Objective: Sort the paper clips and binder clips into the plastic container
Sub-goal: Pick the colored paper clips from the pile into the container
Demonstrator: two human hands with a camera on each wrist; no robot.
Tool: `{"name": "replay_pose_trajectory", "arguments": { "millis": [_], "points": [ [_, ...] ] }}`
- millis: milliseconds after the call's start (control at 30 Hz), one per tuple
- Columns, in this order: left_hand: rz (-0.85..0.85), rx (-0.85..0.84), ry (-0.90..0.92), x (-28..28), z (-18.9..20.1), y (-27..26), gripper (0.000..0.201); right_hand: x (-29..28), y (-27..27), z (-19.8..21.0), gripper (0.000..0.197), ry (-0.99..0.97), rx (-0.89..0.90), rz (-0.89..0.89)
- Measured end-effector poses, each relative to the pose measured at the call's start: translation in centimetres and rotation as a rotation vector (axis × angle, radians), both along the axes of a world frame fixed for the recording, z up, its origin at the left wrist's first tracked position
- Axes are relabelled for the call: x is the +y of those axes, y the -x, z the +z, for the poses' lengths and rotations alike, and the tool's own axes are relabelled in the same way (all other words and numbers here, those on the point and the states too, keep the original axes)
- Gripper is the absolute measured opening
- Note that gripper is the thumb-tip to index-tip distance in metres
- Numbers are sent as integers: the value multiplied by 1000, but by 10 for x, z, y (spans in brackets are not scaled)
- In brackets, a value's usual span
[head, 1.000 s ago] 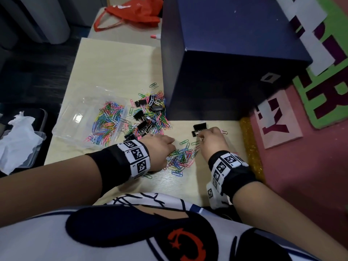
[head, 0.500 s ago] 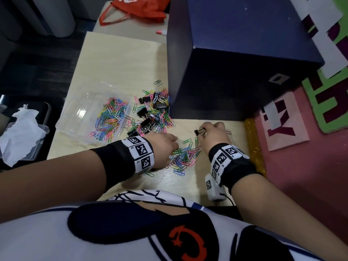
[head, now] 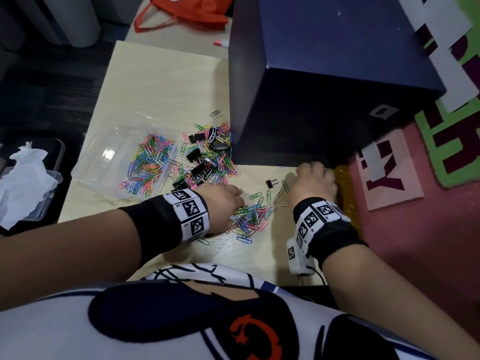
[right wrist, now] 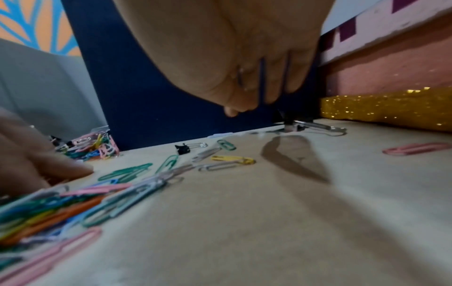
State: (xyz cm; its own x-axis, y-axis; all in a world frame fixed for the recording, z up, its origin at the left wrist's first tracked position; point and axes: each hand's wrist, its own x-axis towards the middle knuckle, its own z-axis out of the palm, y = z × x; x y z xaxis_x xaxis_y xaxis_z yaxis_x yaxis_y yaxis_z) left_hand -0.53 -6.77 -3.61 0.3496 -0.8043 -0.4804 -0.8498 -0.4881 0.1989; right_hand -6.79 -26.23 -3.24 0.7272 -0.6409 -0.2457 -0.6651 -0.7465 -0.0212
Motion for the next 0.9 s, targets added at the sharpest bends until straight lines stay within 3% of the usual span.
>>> {"name": "replay_pose_trajectory", "arguments": {
  "millis": [67, 133, 267, 367, 533, 633, 767, 900],
  "points": [
    [1, 3, -1, 1, 0, 0, 59, 3, -3, -2, 58, -117, 34, 197],
    [3, 5, 3, 1, 0, 1, 59, 8, -2, -3, 65, -195, 86, 283],
    [-1, -7, 25, 1, -1, 1, 59, 24, 12, -3, 56, -130, 107, 168],
    [-9, -11, 22, 0, -1, 0, 58, 44, 30, -6, 50, -60, 85, 217],
    [-9, -24, 29, 0, 0, 2, 59, 71, 38, -13, 52, -294, 11, 295],
    [-10, -23, 30, 3, 1, 3, 59, 60, 35, -6, 53, -311, -24, 190],
    [33, -9, 52, 8, 6, 2, 55, 25, 41, 1, 41, -4, 90, -23],
    [104, -78, 100, 13, 11, 3, 48, 22, 55, -1, 43, 9, 241, -196]
  ]
}}
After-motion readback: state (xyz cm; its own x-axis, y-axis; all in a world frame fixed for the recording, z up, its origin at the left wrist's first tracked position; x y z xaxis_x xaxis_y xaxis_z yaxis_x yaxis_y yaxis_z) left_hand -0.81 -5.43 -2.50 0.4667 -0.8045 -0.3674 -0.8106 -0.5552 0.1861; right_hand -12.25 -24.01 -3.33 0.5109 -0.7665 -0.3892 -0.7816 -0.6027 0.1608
